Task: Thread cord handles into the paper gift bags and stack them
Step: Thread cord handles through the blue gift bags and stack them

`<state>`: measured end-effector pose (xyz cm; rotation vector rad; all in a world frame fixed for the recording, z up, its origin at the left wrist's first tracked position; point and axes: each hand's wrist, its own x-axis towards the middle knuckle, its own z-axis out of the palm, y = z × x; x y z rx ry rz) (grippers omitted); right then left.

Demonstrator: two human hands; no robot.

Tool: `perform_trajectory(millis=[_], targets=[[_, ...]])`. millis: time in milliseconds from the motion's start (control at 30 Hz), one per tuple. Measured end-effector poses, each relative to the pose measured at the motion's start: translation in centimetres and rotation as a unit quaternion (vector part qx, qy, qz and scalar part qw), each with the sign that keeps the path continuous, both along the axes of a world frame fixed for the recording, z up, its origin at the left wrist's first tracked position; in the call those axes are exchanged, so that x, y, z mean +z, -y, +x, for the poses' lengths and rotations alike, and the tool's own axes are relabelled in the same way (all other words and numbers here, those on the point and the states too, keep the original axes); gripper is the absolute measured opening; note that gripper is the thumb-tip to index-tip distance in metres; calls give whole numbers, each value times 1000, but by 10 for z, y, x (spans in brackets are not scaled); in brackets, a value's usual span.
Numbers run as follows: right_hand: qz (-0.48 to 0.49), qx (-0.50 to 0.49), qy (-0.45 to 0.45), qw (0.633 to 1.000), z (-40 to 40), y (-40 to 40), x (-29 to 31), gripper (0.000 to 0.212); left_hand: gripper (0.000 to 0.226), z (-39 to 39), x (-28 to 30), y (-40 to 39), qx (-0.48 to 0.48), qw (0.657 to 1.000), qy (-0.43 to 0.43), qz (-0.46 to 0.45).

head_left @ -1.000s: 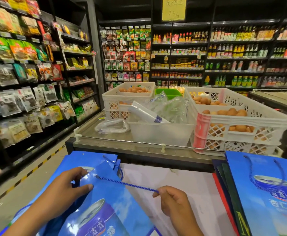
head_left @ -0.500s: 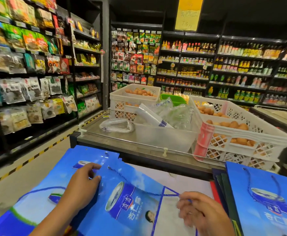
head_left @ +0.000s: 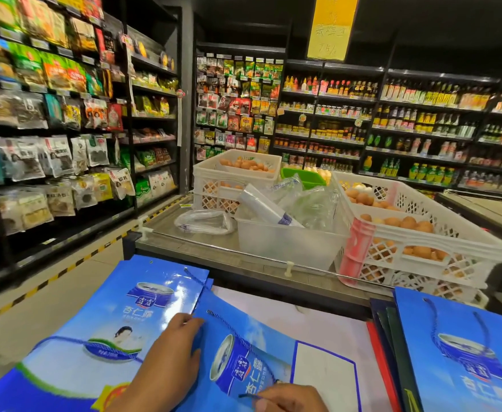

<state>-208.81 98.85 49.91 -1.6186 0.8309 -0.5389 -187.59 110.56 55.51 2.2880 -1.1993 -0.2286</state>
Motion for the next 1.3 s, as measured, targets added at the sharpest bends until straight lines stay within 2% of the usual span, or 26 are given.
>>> perform_trajectory(millis=[67,167,200,300,400,500,533,633,700,733,800,867,933,967,1067,1100,1167,1300], targets=[[-27,-62,10,998,-5,-5,1,63,52,-2,-3,-4,-14,1000,20,11],[-61,-11,-16,998,-17,5,1,28,46,-3,-5,-12,-5,999,38,9],[-69,-5,-26,997,-19,7,2,23,45,-3,-6,-14,1,999,46,9],[-93,17,-46,994,-14,17,5,25,42,-4,-4,-19,15,998,59,25],[-113,14,-60,992,-13,21,3,26,41,-6,1,-20,18,999,24,22],[-140,-10,-45,989,-10,23,-2,63,44,-4,4,-23,27,999,-47,2],[-140,-17,-55,989,-10,22,-2,62,43,-3,5,-24,29,998,-62,1],[-151,-28,-38,987,-9,22,1,12,39,-1,6,-27,21,996,-87,2],[-193,-74,-28,978,-10,29,-8,27,37,-1,5,-27,12,995,-97,2],[-201,-95,-18,975,-9,30,-9,26,37,-1,4,-27,8,995,-102,4],[-219,-125,10,968,-7,25,-1,7,36,-3,2,-27,6,994,-105,9],[-230,-128,33,964,-7,24,5,12,37,-4,0,-26,12,993,-114,5],[-177,-97,49,978,-7,22,16,28,40,-4,-1,-24,15,992,-125,4],[-128,-61,33,989,-5,20,22,29,41,-4,-1,-22,17,992,-128,4],[-55,15,-29,998,11,9,34,5,46,-6,0,-18,18,991,-134,-2],[-57,21,-31,998,18,5,35,12,47,-6,0,-17,16,991,-134,-1],[-42,43,-3,998,31,-1,32,20,48,-8,-1,-15,10,990,-139,8],[10,63,57,996,45,-6,16,23,56,-6,-2,-12,1,987,-155,34]])
